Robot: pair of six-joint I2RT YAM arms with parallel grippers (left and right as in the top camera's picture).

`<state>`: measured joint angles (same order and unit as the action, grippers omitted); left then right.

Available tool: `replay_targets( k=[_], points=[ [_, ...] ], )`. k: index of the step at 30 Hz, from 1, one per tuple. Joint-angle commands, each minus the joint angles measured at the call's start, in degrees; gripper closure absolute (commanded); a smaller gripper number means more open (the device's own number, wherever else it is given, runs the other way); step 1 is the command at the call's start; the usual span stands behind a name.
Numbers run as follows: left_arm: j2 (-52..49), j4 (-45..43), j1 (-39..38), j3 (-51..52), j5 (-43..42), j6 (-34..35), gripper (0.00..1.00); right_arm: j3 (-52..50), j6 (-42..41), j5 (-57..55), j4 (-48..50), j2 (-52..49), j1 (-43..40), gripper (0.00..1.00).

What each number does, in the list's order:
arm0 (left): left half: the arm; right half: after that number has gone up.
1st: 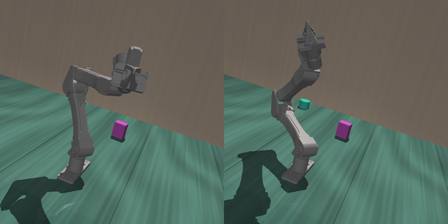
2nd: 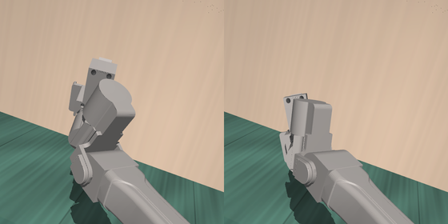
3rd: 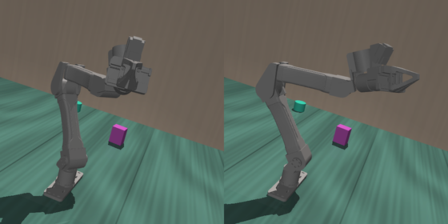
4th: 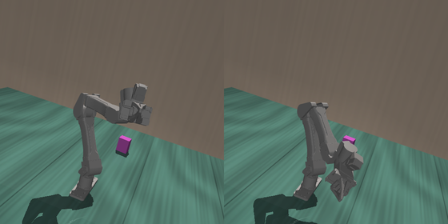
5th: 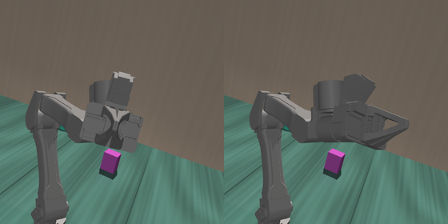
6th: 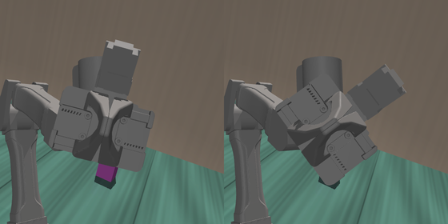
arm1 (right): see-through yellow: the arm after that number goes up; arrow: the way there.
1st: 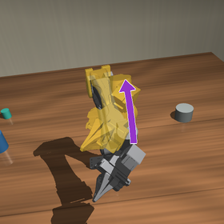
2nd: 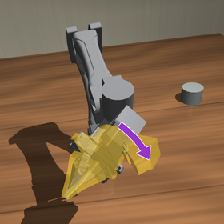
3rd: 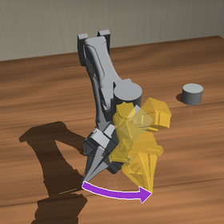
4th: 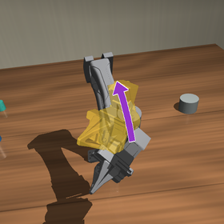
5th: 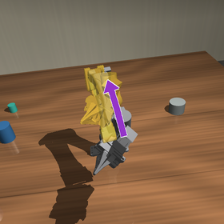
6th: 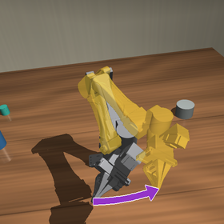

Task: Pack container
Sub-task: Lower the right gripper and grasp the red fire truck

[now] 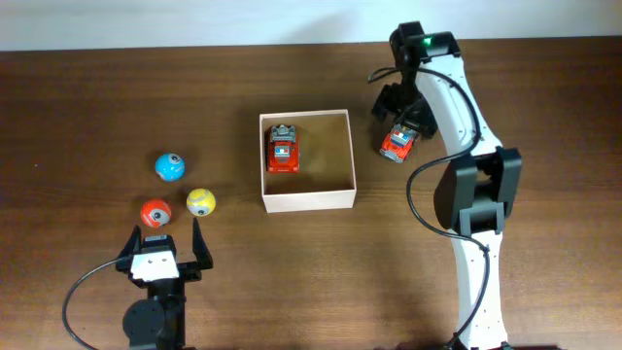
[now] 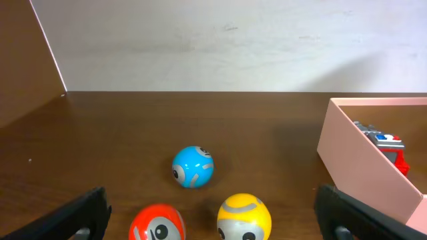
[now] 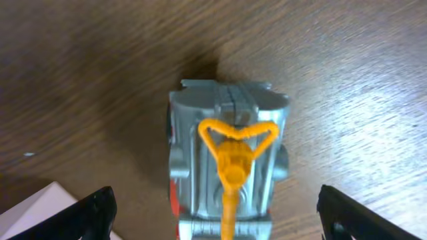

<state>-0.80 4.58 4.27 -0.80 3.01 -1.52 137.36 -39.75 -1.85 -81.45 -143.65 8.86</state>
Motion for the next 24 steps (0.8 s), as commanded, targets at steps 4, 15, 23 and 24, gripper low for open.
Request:
replay_targets(
  k=[4,15,23,24],
  points=[
    [0.4,0.0,0.3,0.3,-0.6,-0.9,0.01,-5.6,-1.5,1.4,3.6,-0.5,0.1,0.09],
    [0.5,0.0,0.3,0.3,-0.6,-0.9,0.01,-7.0,-1.4,1.4,5.5,-0.5,0.1,0.27],
    [0.5,0.0,0.3,0.3,-0.6,-0.9,0.01,-7.0,-1.0,1.2,5.5,-0.5,0.1,0.4],
    [0.4,0.0,0.3,0.3,-0.6,-0.9,0.01,-7.0,-1.0,1.2,5.5,-0.5,0.1,0.43]
  ],
)
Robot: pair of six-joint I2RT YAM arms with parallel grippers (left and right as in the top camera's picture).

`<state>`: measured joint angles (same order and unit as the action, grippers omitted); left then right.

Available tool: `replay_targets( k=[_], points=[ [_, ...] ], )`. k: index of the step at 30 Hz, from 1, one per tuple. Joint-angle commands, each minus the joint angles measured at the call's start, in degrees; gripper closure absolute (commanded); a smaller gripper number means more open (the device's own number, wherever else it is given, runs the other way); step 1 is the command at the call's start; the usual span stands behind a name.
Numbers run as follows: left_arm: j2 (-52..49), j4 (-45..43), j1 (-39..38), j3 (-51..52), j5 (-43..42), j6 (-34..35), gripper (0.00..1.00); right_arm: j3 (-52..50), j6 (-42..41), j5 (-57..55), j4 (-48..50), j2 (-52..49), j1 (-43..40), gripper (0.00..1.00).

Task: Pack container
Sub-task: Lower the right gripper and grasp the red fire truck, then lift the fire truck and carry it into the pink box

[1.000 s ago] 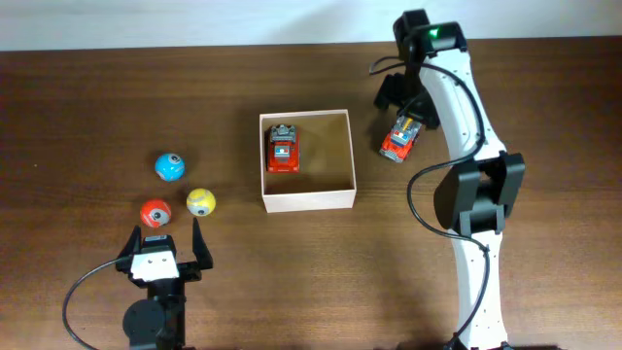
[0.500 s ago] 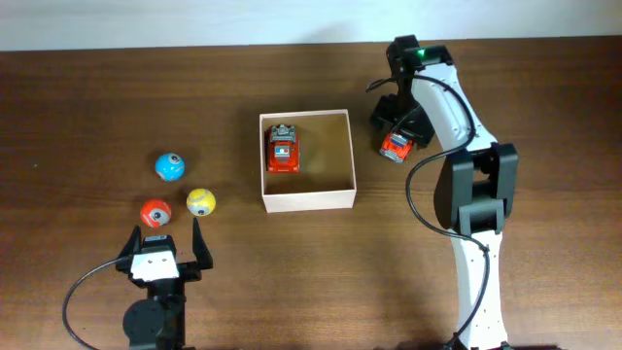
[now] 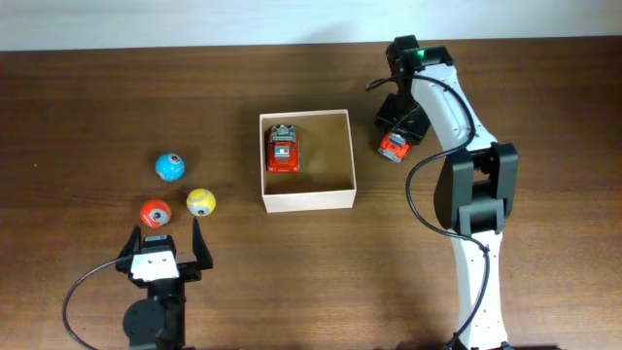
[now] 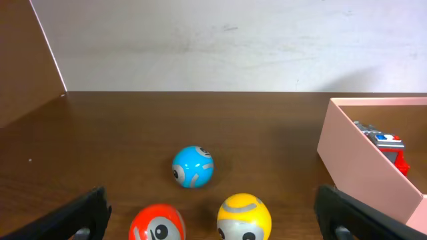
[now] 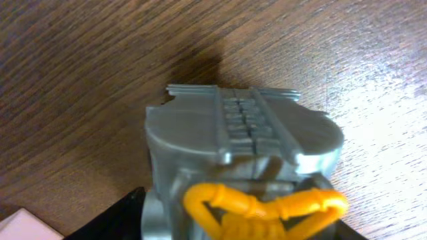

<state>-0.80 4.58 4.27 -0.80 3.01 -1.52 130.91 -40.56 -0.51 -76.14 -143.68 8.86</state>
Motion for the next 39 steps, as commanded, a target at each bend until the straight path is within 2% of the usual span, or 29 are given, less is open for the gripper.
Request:
replay_targets(
  k=[1,7,15,22,31,39],
  points=[
    [0.4,0.0,0.3,0.3,-0.6,-0.9,0.01,-0.5,-0.2,-0.1,0.2,-0.5,0.1,0.44],
    [0.4,0.0,0.3,0.3,-0.6,-0.9,0.01,-0.5,1.3,-0.4,0.2,-0.5,0.1,0.5],
    [0.4,0.0,0.3,0.3,-0.6,-0.9,0.01,-0.3,4.7,-0.8,-0.6,-0.3,0.0,0.52],
    [0.5,0.0,0.3,0.3,-0.6,-0.9,0.01,2.7,12.0,-0.8,-2.6,-0.1,0.1,0.51],
    [0.4,0.0,0.3,0.3,-0.6,-0.9,0.01,12.9,24.7,-0.7,-8.6,2.6,0.1,0.5],
    [0.4,0.0,0.3,0.3,-0.6,-0.9,0.01,28.9,31.8,6.0,-17.4,3.2,0.2,0.5]
  ],
)
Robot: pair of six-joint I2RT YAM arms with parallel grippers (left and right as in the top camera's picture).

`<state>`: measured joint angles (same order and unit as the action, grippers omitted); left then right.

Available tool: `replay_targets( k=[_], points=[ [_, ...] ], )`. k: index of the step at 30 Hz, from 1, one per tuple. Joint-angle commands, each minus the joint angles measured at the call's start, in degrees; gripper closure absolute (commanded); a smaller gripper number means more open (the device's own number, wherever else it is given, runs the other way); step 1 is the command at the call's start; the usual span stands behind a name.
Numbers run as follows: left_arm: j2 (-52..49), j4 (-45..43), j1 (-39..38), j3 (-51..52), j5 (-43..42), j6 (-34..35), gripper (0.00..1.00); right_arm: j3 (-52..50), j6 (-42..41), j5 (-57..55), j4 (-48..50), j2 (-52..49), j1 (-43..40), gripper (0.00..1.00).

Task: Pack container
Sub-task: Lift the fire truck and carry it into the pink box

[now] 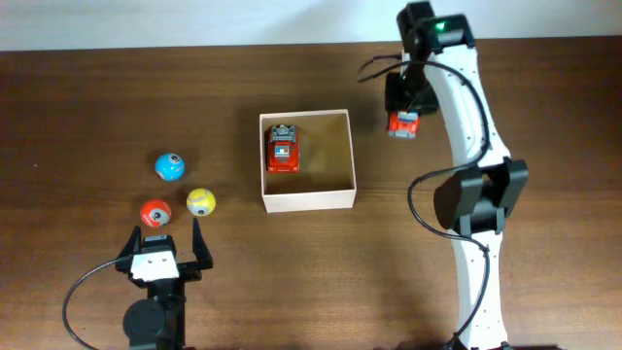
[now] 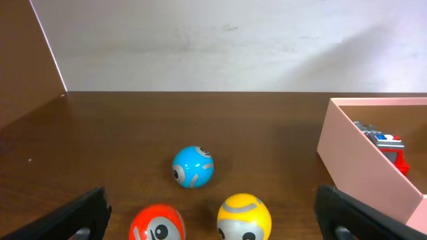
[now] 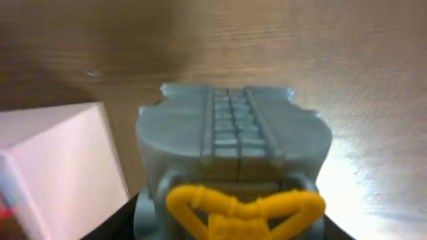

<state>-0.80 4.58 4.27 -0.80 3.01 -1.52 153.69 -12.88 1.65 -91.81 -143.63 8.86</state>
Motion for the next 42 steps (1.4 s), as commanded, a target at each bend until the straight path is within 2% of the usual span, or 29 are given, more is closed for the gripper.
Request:
replay_targets(
  k=[1,7,11,17,24,31,36,42],
  points=[
    [0.5,0.0,0.3,0.3,-0.6,-0.9,0.01,8.3,4.1,5.2,-2.8,3.2,0.2,0.5],
    [0.5,0.0,0.3,0.3,-0.6,-0.9,0.01,16.7,5.6,12.8,-5.5,3.3,2.3,0.5],
    [0.4,0.0,0.3,0.3,-0.6,-0.9,0.01,18.9,7.1,18.6,-5.3,3.5,5.8,0.5],
    [0.4,0.0,0.3,0.3,-0.6,-0.9,0.01,18.9,7.1,19.2,-3.3,3.5,12.1,0.5],
    [0.5,0.0,0.3,0.3,-0.6,-0.9,0.01,17.7,2.2,7.7,-1.1,3.4,18.3,0.5],
    [0.5,0.0,0.3,0.3,-0.6,-0.9,0.01,14.1,-8.6,-5.4,-0.6,2.2,22.3,0.5],
    [0.5,0.0,0.3,0.3,-0.6,-0.9,0.01,11.2,-13.2,-7.1,1.0,1.3,22.7,0.51],
    [0.4,0.0,0.3,0.3,-0.6,-0.9,0.01,6.2,-14.7,-7.5,2.9,0.2,22.7,0.51]
  ],
)
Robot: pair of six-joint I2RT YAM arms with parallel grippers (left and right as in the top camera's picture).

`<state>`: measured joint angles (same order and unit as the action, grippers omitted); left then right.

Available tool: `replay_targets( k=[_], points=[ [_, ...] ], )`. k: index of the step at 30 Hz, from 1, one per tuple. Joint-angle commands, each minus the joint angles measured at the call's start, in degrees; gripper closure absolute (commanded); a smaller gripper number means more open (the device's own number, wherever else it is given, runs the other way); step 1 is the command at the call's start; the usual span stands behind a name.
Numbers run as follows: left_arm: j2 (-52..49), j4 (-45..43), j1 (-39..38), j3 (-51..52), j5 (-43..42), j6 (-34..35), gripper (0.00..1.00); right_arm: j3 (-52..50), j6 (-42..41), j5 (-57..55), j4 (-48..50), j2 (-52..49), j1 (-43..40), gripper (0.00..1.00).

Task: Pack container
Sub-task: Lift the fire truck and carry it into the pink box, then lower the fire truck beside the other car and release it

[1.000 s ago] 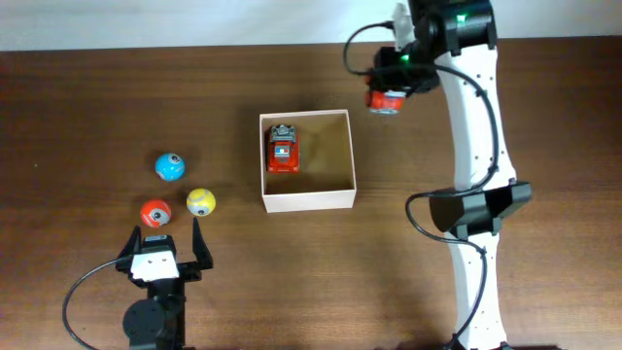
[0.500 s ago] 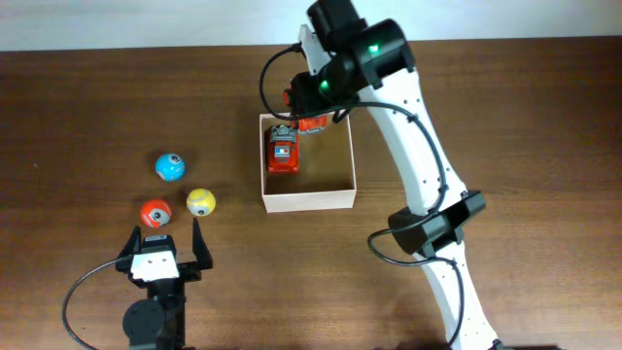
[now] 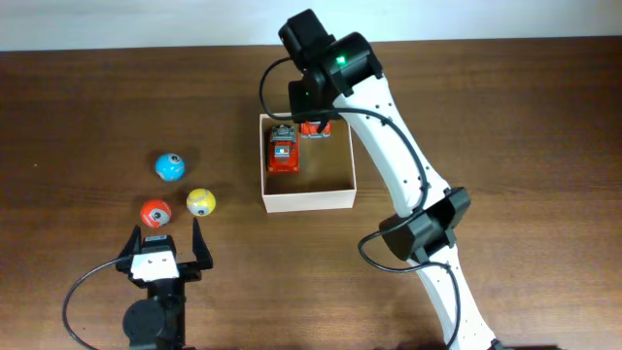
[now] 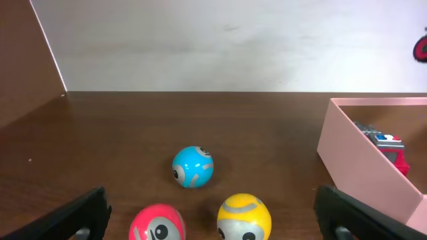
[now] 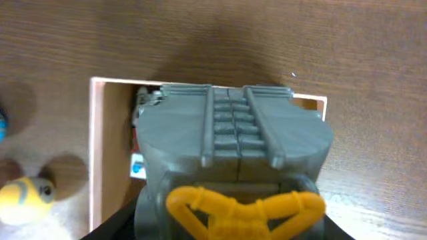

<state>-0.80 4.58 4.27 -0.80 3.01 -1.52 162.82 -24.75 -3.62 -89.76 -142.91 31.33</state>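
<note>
A pinkish-white open box [image 3: 342, 185] stands mid-table with one red toy truck [image 3: 283, 153] lying in its left half. My right gripper [image 3: 314, 119] is shut on a second red and grey truck [image 5: 233, 140] with a yellow hook, held over the box's far edge. In the right wrist view this truck fills the frame, with the box rim [image 5: 93, 153] beneath it. Left of the box lie a blue ball [image 3: 169, 166], a yellow ball [image 3: 200, 201] and a red ball [image 3: 155, 212]. My left gripper [image 3: 163, 247] stands open just in front of the balls, holding nothing.
The left wrist view shows the blue ball [image 4: 193, 167], yellow ball [image 4: 244, 216] and red ball [image 4: 157, 223] close ahead, and the box wall [image 4: 363, 167] to the right. The right arm [image 3: 398, 146] reaches across the table over the box's right side.
My right gripper has moved left with the truck, from beside the box's far right corner to over the box's far edge. The left arm, balls and box stayed put.
My right gripper stood open over the second truck on the table right of the box. It then sat low around that truck, and later held it lifted near the box's far right corner. Now the truck hangs above the box.
</note>
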Motion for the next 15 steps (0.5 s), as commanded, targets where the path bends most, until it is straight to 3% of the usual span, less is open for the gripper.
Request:
replay_targets(
  k=[1,15],
  points=[
    [0.4,0.0,0.3,0.3,-0.6,-0.9,0.01,-3.9,-2.8,-2.3,1.2,-0.5,0.3,0.51],
    [0.5,0.0,0.3,0.3,-0.6,-0.9,0.01,-13.0,-3.2,-2.2,5.3,-0.7,0.3,0.51]
  ],
)
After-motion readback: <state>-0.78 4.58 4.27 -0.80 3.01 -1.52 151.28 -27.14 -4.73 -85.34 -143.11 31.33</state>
